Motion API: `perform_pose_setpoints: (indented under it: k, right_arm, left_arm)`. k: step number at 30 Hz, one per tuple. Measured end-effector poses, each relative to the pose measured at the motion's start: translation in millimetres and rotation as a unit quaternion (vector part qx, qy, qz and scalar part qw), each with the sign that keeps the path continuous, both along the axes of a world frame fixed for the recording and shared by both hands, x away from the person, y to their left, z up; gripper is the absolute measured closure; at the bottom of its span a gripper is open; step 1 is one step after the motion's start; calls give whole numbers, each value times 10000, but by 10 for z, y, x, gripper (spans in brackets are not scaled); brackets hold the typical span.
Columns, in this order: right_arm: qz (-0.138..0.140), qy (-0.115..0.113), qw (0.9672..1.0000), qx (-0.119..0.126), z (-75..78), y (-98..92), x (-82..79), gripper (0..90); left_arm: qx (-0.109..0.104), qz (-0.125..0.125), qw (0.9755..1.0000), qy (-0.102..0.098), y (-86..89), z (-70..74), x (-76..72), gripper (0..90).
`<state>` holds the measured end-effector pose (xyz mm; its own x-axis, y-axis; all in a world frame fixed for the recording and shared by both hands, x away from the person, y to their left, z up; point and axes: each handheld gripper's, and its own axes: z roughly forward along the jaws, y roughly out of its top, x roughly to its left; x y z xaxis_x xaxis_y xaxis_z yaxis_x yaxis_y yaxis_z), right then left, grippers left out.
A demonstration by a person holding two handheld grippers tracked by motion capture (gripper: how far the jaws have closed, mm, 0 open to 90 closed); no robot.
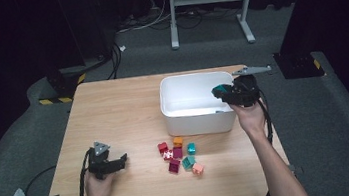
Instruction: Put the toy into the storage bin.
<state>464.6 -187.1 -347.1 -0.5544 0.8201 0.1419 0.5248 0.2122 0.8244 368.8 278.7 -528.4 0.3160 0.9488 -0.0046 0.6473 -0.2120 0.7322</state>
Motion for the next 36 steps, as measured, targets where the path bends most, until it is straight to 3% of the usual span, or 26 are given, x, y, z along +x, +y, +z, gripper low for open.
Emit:
perform_pose_setpoints:
  k: [14,22,31,36]
  right_arm:
    - [8,123,9992,-369,-92,193,273,590]
    - [35,73,9994,-350,-156,272,361,588]
    - [-23,214,9984,-517,-236,346,480,586]
    - [-62,255,9984,-493,-243,351,501,584]
  left_arm:
    - [-18,11,10000,-5,-2,-1,0,145]
    - [-14,9,10000,-7,-2,-1,0,145]
    - [-15,10,10000,-6,-2,-1,0,145]
    - [-16,11,10000,-7,-2,-1,0,145]
